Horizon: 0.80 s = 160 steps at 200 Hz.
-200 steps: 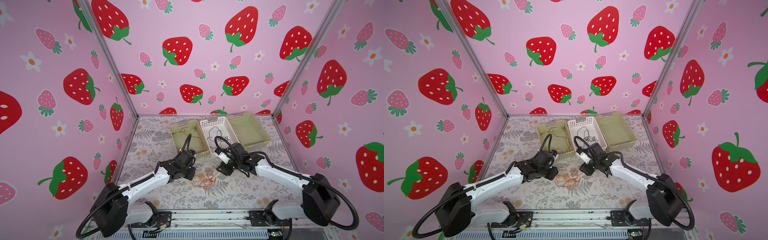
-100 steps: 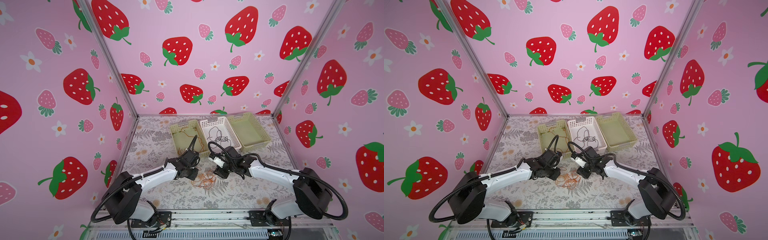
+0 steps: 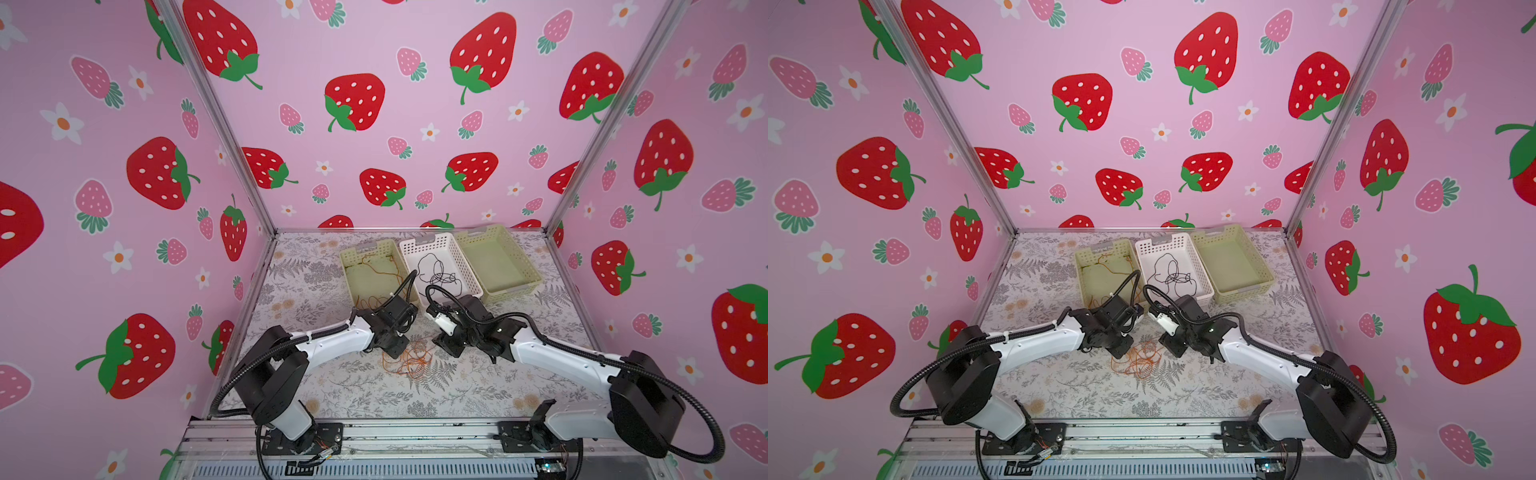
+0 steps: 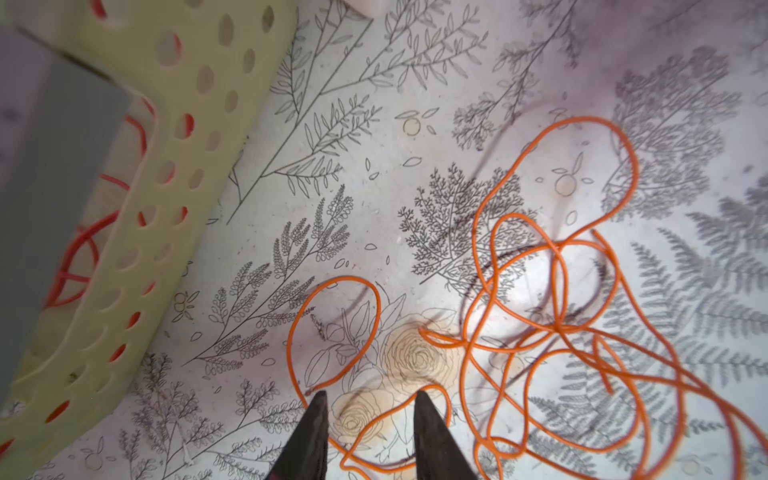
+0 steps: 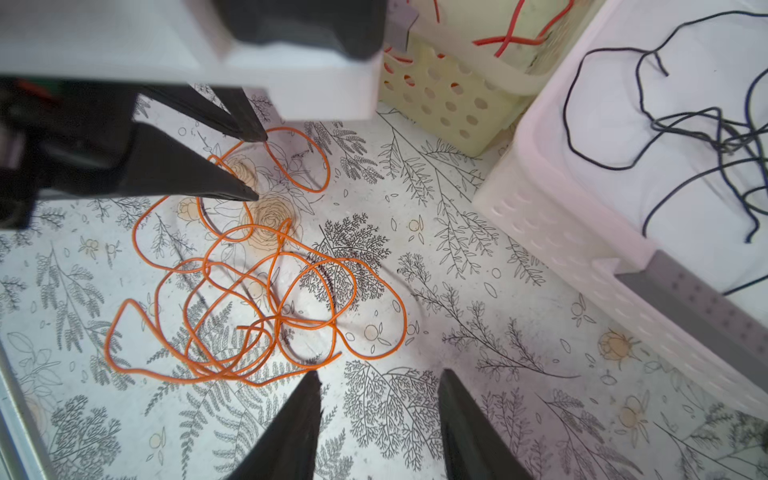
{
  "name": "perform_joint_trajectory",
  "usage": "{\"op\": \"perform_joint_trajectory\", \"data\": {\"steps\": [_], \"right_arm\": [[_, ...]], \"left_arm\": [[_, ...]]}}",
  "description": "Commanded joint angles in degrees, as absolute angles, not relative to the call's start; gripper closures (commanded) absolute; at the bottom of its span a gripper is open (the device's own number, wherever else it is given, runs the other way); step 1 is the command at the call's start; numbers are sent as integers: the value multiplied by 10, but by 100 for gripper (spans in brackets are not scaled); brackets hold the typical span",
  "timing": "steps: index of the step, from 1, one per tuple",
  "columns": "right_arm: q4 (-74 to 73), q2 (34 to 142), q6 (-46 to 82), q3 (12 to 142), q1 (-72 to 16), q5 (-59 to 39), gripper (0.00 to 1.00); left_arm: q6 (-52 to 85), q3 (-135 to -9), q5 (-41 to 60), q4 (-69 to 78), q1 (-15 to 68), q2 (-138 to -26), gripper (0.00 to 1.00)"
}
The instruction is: Untangle the cables
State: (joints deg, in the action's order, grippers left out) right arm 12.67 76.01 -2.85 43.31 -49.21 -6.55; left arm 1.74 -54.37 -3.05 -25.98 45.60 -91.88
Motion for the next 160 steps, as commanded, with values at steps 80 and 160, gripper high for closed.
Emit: {"op": "perform_joint_trajectory", "data": {"steps": [80,160], "right_arm": [[124,746,-20,419,-488,-64,52],[123,741,-15,411,-488,-66,55]], "left_arm": [[-41,-610,-48,-276,455,-974,63],[-18,-629,-61,-265,446,-1015,68]]}}
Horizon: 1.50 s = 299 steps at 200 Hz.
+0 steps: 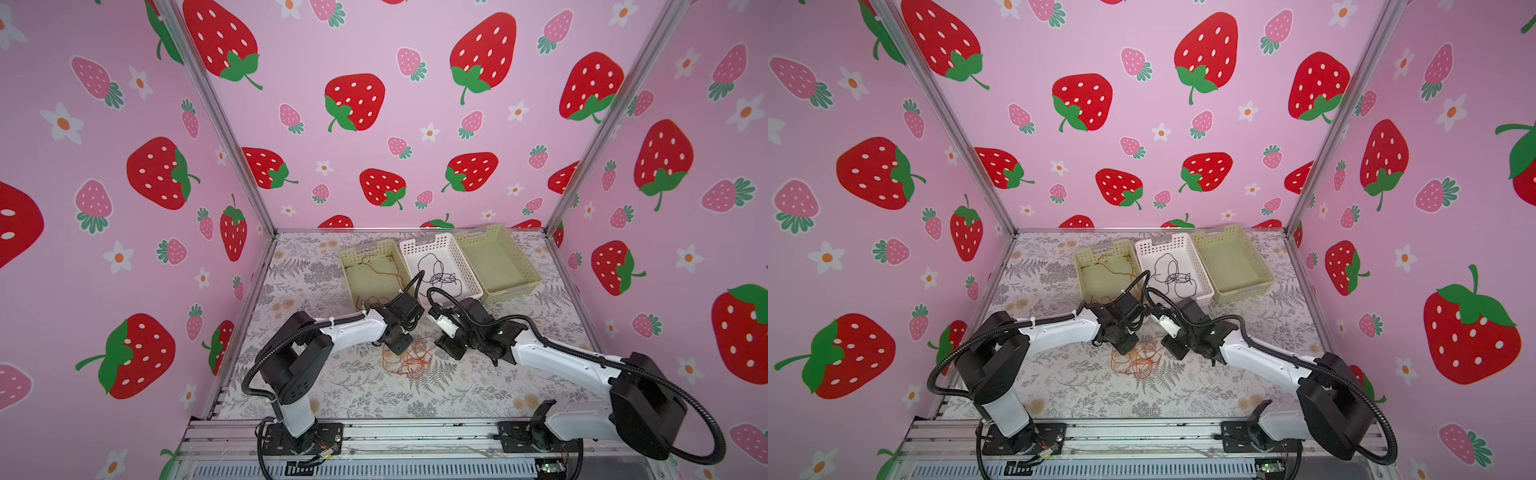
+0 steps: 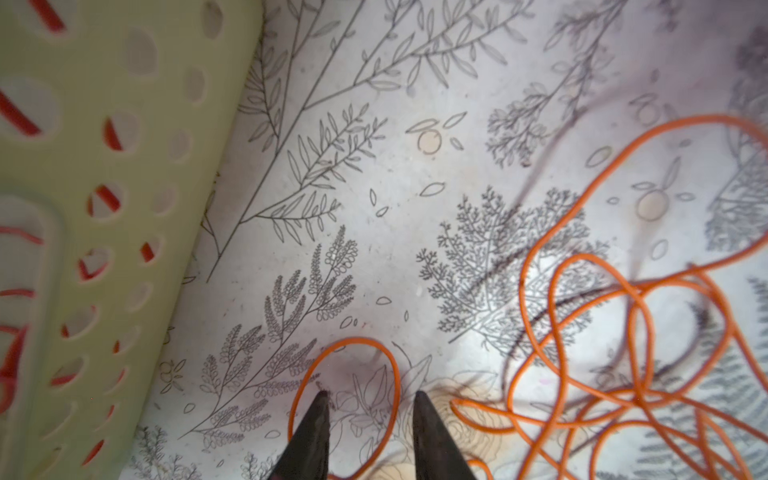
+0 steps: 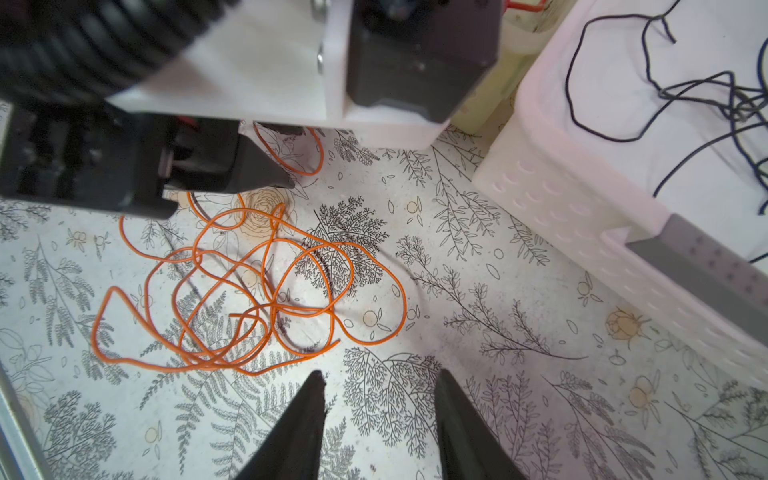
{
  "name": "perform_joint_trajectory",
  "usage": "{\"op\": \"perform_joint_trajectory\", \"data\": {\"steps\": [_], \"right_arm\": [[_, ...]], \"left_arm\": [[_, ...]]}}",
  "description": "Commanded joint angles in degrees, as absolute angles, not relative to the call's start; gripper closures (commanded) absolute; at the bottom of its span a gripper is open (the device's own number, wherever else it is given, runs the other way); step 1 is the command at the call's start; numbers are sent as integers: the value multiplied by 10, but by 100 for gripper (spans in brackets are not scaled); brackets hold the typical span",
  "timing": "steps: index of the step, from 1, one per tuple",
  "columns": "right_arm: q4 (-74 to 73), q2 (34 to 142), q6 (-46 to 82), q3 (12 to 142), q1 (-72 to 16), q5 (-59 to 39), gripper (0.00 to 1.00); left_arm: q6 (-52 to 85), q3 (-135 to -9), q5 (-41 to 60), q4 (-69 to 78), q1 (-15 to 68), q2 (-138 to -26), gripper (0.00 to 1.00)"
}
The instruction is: Untangle the cables
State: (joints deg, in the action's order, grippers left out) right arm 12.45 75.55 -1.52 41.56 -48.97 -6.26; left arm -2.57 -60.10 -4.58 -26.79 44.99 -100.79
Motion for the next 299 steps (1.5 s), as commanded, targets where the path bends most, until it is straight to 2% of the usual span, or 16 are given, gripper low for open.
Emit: {"op": "perform_joint_trajectory", "data": {"steps": [1,16,58,64,149,189,221,254,257,264,299], "right_arm": [[123,741,-14,411,-488,-65,55],[123,740,-14,410,-488,-63,56],[119,736,-13,403,-488,-60,57],[119,736,-14,404,-488,-60,57],[89,753,-38,401,-488,-96,54],[88,753,-39,410,-489,-99,55],[54,740,-48,397,-489,-130,50],[14,765,-60,412,-500,-163,49],[9,767,-61,412,-500,-162,45],[-9,771,-67,412,-503,-166,43],[-73,797,-107,419,-510,-192,38]], "left_arm": [[-18,-629,-62,-265,445,-1015,68],[-16,-627,-60,-262,445,-1015,73],[-14,-619,-60,-260,444,-991,93],[-13,-618,-59,-262,444,-985,100],[49,-580,-21,-306,406,-807,100],[81,-585,-19,-330,392,-784,100],[118,-601,47,-317,362,-726,100],[129,-637,63,-330,353,-685,100],[130,-641,65,-330,353,-683,100],[132,-649,68,-332,351,-678,100],[133,-701,75,-334,347,-664,100]]}}
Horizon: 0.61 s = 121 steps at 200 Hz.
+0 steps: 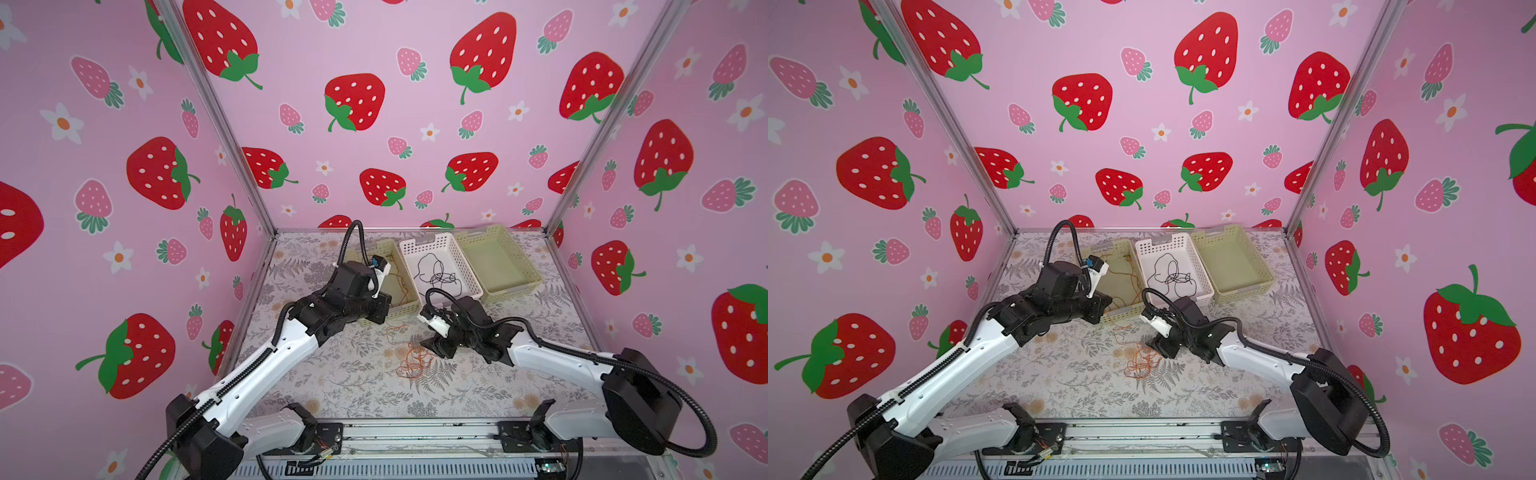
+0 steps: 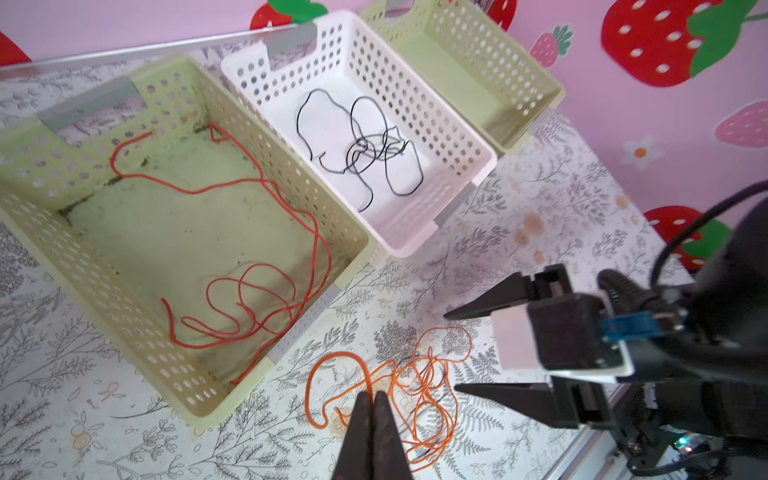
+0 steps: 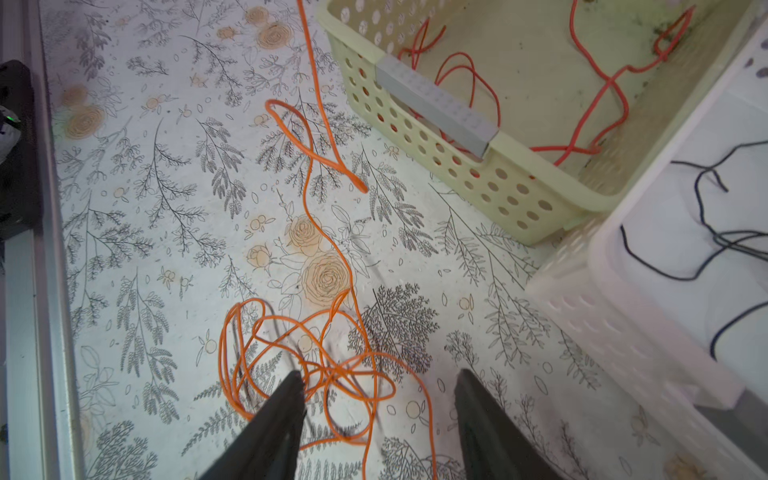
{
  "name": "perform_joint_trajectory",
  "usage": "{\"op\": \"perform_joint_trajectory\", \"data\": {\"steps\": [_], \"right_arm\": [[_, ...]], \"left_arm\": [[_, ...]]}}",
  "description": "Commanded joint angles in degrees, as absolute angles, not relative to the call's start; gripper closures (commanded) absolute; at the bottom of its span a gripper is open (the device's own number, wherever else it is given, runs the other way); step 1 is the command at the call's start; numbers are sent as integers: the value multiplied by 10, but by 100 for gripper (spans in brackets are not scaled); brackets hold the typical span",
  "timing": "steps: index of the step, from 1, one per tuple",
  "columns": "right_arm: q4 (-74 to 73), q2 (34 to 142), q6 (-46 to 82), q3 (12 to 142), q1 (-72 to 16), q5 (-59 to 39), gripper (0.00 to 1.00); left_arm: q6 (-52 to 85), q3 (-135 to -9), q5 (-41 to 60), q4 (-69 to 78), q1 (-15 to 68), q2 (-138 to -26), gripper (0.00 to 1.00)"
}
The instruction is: Untangle the cables
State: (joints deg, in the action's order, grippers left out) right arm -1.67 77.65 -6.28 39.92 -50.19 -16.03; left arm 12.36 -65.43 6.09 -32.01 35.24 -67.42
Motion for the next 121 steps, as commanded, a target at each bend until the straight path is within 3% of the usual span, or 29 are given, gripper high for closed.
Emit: {"op": "perform_joint_trajectory", "data": {"steps": [1,73,93,121], "right_arm": [[-72,799,-108,420,-510,-191,38],[-127,881,-167,449,-513,-186,37],[-141,910,-158,466,-512,-157,38],[-138,943,-162,495,-512,-190,42]], "left_arm": [[132,-703,75,-334,347,-664,100],[134,-817,119,-306,346,-675,100],[145,-843,133,-296,346,-681,100],[148,-874,135,-291,346,-686,100]]}}
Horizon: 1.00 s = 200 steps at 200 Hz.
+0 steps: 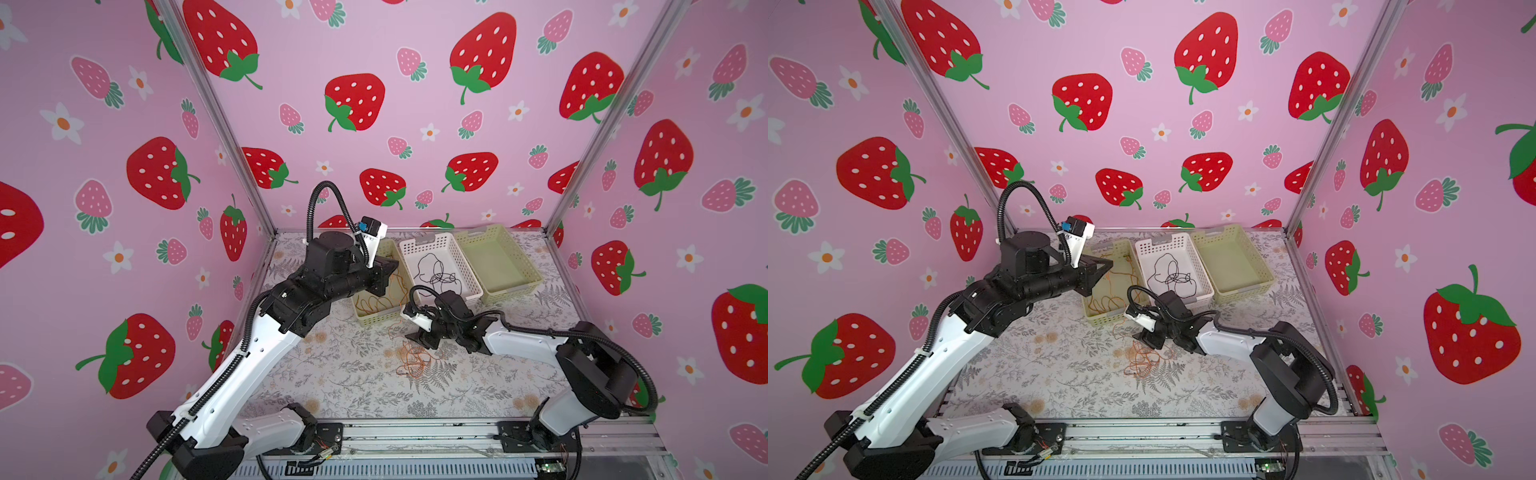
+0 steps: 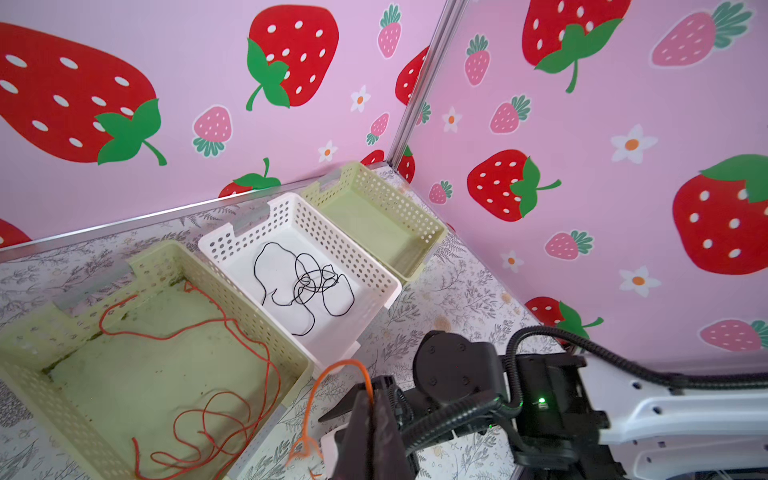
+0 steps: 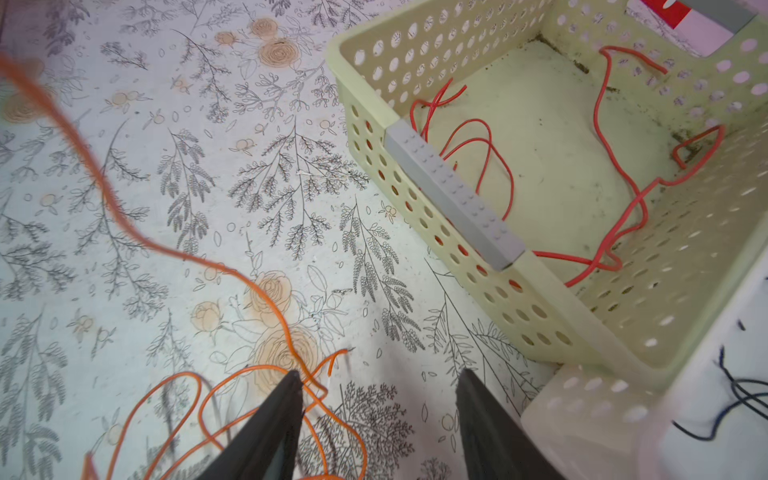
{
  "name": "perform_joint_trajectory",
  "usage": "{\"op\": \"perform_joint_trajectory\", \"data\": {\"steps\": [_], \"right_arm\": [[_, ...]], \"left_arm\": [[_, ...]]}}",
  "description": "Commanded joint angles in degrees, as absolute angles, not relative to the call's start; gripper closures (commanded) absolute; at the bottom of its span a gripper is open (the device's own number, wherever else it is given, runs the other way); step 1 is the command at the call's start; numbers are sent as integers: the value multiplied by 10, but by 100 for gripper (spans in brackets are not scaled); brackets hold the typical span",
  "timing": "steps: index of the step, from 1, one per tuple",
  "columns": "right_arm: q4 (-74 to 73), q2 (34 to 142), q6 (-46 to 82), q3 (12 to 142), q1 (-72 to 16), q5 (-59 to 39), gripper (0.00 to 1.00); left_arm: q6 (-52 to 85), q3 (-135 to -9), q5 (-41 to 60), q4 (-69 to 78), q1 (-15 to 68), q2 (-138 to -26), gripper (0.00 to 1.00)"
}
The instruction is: Untangle the cables
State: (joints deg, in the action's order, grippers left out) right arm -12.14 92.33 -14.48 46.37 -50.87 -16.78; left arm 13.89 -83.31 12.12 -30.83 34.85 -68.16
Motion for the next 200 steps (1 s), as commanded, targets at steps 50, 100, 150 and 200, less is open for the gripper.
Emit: {"op": "perform_joint_trajectory", "data": {"steps": [50,100,150,200], "right_arm": [[-130,950,-172,497,-512,-193,52],[-193,860,-153,424,-490,-191,49],[-259,818,-188,387,-491,-270,40],[-258,889,-204,441,-494,-283,42]], "left_arm": [[130,-909,103,-300,346,-682,100],[133,-929,99,-290,347,-683,100],[148,-943,132,-275,347,-697,100],[151,-962,140,-274,351,-709,100]]}}
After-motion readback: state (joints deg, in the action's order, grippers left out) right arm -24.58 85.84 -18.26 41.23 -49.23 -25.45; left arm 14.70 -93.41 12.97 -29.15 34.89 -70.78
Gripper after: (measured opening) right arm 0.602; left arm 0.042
